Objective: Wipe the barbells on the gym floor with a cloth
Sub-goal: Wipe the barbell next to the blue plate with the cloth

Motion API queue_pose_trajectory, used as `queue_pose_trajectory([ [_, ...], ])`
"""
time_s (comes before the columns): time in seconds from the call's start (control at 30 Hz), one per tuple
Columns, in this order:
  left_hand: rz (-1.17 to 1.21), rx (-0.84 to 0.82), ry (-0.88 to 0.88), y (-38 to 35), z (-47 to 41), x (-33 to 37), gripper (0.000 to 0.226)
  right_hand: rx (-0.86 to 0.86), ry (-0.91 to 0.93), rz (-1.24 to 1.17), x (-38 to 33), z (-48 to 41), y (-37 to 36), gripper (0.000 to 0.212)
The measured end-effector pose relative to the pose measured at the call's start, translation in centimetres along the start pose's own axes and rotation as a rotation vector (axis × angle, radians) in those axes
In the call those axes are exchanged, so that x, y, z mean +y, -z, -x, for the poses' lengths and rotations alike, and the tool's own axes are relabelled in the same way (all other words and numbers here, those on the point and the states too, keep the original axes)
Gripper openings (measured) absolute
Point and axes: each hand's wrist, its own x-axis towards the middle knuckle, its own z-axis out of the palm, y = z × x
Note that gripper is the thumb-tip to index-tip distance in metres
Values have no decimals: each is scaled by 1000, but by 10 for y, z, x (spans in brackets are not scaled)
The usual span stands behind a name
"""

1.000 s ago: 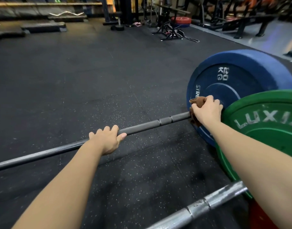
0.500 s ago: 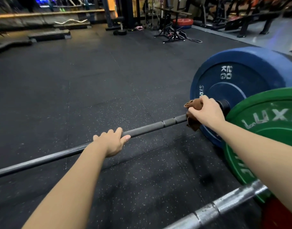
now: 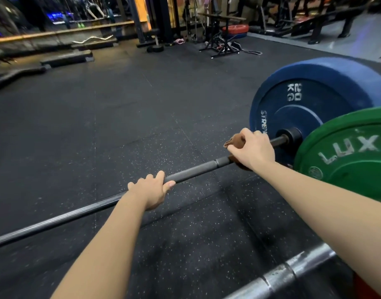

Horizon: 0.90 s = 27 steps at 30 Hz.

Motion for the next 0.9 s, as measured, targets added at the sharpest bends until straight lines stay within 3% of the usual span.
queue_pose_trajectory([
  [0.2,1,11,0,-2,-2,0,55,-36,165,-30,9,2,2,30],
  [0.37,1,15,3,-2,-2,-1,57,66,-49,-83,37,-7,11,29],
  [0.57,3,21,1,-4,-4,-3,56,113,-91,-32,24,-9,1,40],
  [0.9,-4,21,11,-3,-3,-2,57,-67,213,-17,-36,19,-14,36],
])
